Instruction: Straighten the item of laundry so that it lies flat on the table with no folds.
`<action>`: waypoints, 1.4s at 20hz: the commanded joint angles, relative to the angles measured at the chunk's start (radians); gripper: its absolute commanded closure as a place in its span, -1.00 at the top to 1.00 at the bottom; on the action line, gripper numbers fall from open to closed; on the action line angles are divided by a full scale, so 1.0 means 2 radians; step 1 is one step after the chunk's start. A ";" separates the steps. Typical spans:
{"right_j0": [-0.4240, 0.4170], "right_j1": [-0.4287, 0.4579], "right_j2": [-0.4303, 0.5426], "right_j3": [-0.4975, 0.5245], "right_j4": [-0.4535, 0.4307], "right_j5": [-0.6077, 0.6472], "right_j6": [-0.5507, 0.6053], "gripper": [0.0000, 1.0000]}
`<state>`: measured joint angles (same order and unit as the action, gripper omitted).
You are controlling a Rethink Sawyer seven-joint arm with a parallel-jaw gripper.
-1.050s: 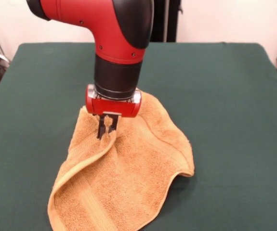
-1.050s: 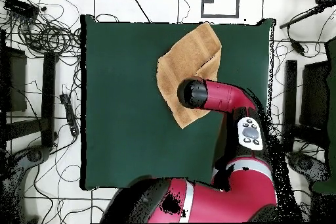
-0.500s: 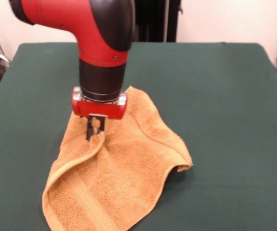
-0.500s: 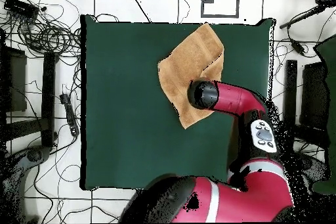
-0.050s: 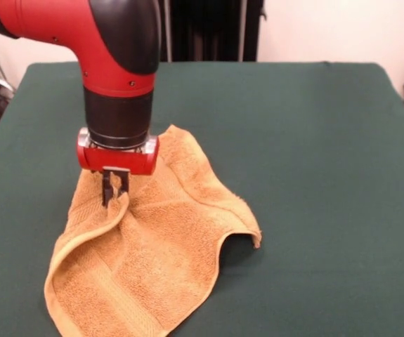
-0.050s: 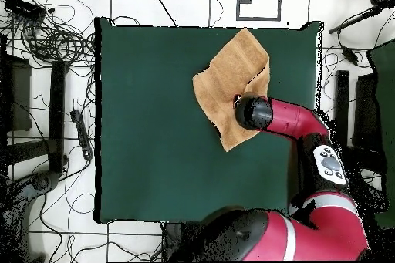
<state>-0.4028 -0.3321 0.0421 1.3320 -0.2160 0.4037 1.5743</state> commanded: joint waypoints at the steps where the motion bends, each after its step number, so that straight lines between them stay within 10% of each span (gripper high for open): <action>1: -0.008 0.065 0.035 0.038 -0.059 -0.004 -0.025 -1.00; 28: 0.050 0.033 0.018 0.079 -0.024 -0.010 0.071 -1.00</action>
<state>-0.3640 -0.3345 0.0199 1.3332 -0.2587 0.3814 1.5743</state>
